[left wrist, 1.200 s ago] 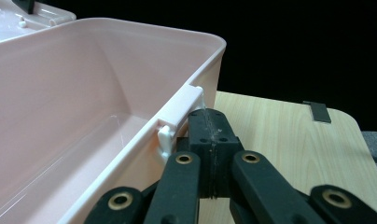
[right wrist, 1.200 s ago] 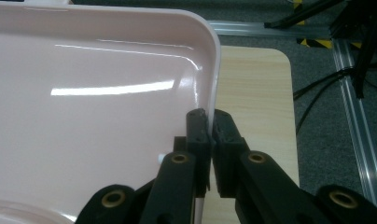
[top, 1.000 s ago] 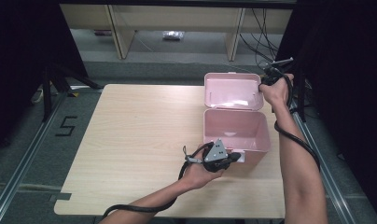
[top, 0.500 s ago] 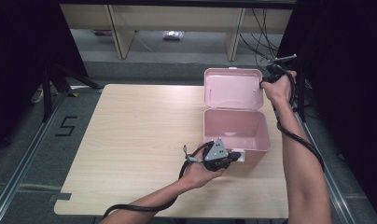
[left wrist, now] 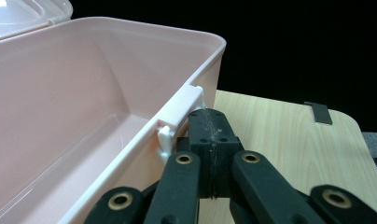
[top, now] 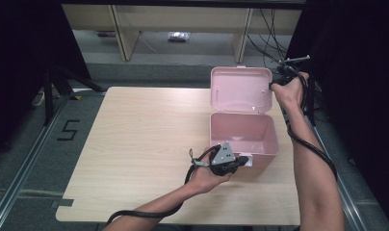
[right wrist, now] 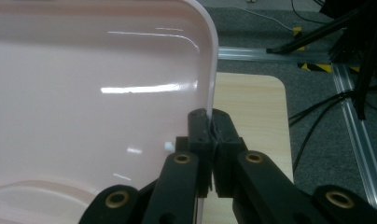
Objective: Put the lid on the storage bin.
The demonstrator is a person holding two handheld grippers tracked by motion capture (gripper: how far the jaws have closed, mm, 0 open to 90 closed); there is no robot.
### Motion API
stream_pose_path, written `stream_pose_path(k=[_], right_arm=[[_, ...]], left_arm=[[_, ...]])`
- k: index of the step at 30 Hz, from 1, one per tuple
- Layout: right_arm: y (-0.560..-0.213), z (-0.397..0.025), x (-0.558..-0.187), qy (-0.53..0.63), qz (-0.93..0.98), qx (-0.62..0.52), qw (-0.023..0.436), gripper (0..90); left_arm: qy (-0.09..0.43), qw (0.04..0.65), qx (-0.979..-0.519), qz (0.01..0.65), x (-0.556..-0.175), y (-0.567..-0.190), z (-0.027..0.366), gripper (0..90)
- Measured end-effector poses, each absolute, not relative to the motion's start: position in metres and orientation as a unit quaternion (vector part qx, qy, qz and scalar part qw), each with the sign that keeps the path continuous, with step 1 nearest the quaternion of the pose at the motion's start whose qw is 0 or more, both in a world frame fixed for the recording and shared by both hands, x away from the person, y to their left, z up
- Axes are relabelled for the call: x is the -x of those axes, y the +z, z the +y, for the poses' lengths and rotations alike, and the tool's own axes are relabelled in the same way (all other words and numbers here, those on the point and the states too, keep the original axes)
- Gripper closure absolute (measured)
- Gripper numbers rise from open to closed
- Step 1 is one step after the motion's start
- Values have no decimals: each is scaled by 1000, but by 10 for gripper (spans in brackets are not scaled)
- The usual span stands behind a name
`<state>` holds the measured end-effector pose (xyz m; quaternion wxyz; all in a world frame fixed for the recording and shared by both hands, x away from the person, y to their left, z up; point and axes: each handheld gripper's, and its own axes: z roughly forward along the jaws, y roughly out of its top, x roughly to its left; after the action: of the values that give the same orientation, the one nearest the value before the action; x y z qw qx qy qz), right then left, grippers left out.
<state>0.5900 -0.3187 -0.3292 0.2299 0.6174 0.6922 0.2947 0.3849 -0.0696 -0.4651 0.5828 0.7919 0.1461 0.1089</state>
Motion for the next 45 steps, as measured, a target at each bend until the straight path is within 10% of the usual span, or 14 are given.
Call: stream_pose_path(k=[45], right_arm=[[-322, -319, -544, 356, 668, -582, 297, 899]], left_arm=[[106, 578, -795, 151, -389, -462, -70, 899]])
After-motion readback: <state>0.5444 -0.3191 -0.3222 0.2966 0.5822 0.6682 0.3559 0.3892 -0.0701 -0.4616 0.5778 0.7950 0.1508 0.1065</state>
